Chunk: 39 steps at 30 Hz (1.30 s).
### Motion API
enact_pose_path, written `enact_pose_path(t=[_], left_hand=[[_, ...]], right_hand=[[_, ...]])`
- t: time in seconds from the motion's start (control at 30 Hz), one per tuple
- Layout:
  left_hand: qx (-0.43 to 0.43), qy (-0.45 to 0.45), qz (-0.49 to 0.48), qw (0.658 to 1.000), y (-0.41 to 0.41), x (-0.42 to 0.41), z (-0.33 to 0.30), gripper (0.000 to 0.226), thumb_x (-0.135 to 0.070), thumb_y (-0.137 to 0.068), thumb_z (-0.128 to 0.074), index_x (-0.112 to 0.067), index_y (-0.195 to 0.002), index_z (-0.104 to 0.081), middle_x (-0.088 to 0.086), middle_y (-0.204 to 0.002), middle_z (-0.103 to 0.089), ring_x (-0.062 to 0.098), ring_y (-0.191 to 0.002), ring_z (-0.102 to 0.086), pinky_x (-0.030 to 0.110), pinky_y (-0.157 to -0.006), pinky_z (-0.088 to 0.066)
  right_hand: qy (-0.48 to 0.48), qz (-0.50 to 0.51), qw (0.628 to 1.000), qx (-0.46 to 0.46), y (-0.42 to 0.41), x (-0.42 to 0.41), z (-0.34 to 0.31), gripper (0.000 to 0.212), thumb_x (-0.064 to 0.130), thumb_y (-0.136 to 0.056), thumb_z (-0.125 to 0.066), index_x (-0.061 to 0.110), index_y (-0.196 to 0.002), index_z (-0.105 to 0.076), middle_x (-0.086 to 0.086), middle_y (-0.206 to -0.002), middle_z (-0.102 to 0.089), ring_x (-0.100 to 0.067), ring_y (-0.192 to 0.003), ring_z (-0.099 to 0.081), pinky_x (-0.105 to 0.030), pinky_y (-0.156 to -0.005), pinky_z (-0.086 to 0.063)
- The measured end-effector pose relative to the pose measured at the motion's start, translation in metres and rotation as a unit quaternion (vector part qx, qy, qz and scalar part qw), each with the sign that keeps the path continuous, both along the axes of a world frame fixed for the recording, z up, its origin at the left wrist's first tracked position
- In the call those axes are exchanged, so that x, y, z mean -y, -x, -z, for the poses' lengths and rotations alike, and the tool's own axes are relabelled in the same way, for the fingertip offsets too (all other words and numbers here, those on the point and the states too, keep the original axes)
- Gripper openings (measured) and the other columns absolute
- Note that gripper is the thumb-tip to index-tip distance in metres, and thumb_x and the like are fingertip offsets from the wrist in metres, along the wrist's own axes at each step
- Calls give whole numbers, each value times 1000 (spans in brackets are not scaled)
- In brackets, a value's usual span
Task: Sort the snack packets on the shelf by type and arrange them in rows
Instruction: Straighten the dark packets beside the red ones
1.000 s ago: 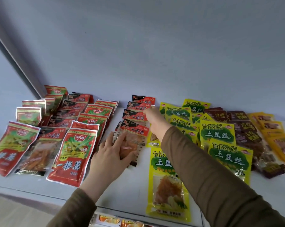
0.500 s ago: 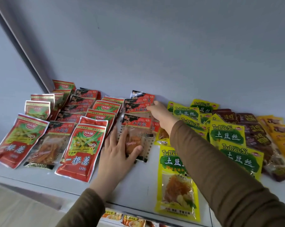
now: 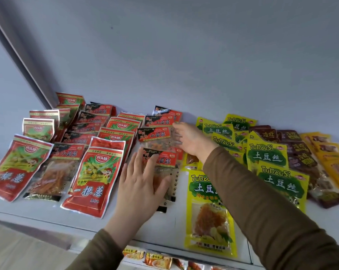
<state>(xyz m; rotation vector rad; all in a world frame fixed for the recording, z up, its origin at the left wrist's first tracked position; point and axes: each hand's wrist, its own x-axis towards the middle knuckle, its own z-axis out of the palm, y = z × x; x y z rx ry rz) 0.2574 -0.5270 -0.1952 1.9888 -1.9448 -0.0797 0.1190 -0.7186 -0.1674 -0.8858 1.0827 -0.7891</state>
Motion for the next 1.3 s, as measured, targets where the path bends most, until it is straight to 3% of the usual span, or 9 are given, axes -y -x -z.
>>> enact_pose_path(t=[0.1,0.33,0.5,0.73,0.93,1.07,1.17,1.23,1.3], left_hand=[[35,-48,13,998,-2,4,8,76,-79,-93,-24,-49,-160,-5,2,-173,8,26,-159,-6,46,-126,-14],[36,-35,27,998,-10,-16,22,77,-83,-89,-22,-52,-159,-17,-2,-172,-11,24,-157,-13,49,-125,-16],[28,-30,28,999,-11,-13,26,76,-86,-89,-19,-55,-158,-14,-5,-172,-11,22,-158,-11,60,-123,-19],[-17,-31,-16,999,0,13,27,76,-82,-89,-26,-54,-158,-11,-5,-172,-9,22,-157,-10,56,-122,-19],[-59,-43,-18,997,-6,16,19,77,-86,-88,-15,-55,-158,-6,-6,-173,-1,22,-159,-5,52,-125,-12],[-97,-4,-2,995,-16,12,13,65,-75,-97,-15,-56,-158,-8,-9,-172,3,18,-159,-1,42,-127,-5],[-62,-21,-8,998,-18,12,14,70,-72,-100,-26,-46,-162,-4,-4,-173,6,23,-159,-3,40,-127,-8],[-46,-31,-13,998,-15,12,17,75,-74,-99,-25,-44,-162,-1,-2,-173,6,24,-158,-8,43,-126,-13],[-40,-23,-9,999,-13,10,20,75,-73,-99,-26,-43,-162,-1,-2,-173,4,25,-157,-12,45,-125,-15]], right_hand=[[-33,0,999,41,0,-5,4,42,26,-103,-54,7,-141,-53,-13,-146,-54,-31,-135,-50,-43,-106,-44],[-3,32,999,-16,-3,0,14,1,18,-101,-61,16,-101,-61,-4,-96,-68,-18,-82,-64,-32,-68,-56],[90,7,974,-210,-22,6,19,73,54,-98,-56,11,-152,-35,-8,-152,-47,-30,-134,-49,-45,-106,-47],[185,8,938,-293,-34,24,14,37,1,-104,-41,7,-140,-46,-11,-129,-61,-18,-89,-63,-25,-66,-52],[192,-19,925,-327,-11,18,-7,30,5,-103,-43,-2,-129,-54,-21,-119,-66,-34,-105,-66,-38,-82,-54],[264,-127,820,-491,13,6,-29,36,9,-102,-45,7,-137,-52,-15,-125,-63,-26,-97,-59,-24,-61,-37],[254,-226,753,-563,17,-4,-32,50,19,-100,-55,10,-147,-43,-16,-135,-59,-31,-109,-60,-30,-77,-48],[240,-255,746,-567,14,-9,-26,60,20,-100,-60,14,-154,-35,-14,-139,-57,-28,-107,-62,-32,-78,-47],[225,-230,788,-524,12,-10,-20,64,13,-99,-62,21,-155,-32,-10,-130,-59,-19,-85,-60,-29,-63,-43]])
